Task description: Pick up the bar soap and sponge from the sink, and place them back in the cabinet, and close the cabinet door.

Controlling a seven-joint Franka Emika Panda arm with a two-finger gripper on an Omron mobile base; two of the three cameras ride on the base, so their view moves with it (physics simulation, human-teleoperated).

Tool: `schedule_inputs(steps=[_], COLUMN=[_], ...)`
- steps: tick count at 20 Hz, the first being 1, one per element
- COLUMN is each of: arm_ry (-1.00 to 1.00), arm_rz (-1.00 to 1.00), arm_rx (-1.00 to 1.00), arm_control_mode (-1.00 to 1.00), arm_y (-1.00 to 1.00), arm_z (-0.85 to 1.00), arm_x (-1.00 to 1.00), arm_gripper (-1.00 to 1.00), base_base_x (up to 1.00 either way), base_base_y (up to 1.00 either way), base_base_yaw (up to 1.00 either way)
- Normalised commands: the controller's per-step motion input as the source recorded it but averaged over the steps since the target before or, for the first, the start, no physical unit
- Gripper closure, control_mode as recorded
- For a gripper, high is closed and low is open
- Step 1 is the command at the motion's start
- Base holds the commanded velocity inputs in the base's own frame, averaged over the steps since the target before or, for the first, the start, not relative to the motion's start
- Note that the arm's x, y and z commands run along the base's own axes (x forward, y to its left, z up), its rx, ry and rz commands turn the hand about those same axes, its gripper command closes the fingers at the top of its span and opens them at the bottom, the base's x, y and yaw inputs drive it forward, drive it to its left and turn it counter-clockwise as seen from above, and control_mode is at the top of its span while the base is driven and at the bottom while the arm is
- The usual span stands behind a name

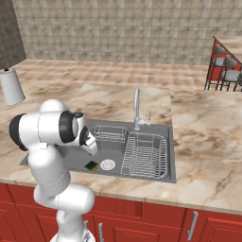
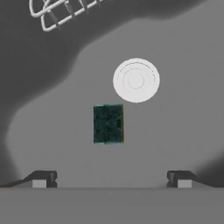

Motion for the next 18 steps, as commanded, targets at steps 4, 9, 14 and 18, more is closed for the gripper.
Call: schedule_inputs(steps=[4,9,14,18], arm_ry=[0.0,0.0,0.0,0.0], arm_rz=[0.0,0.0,0.0,0.0], arm_rx=[0.0,0.0,0.0,0.0], arm_control_mode=[-1.0,-1.0,-1.0,-1.0], arm_y=[0.0,0.0,0.0,0.0], arm_z=[-0.23,-0.2,-0.18,-0.16], arm_x=[0.08,0.07,0.11,0.17], arm_gripper=[-1.0,-1.0,-1.0,-1.0], base_base_x=[0.0,0.0,0.0,0.0], base_base_y=[0.0,0.0,0.0,0.0], base_base_yaw=[0.0,0.0,0.0,0.0])
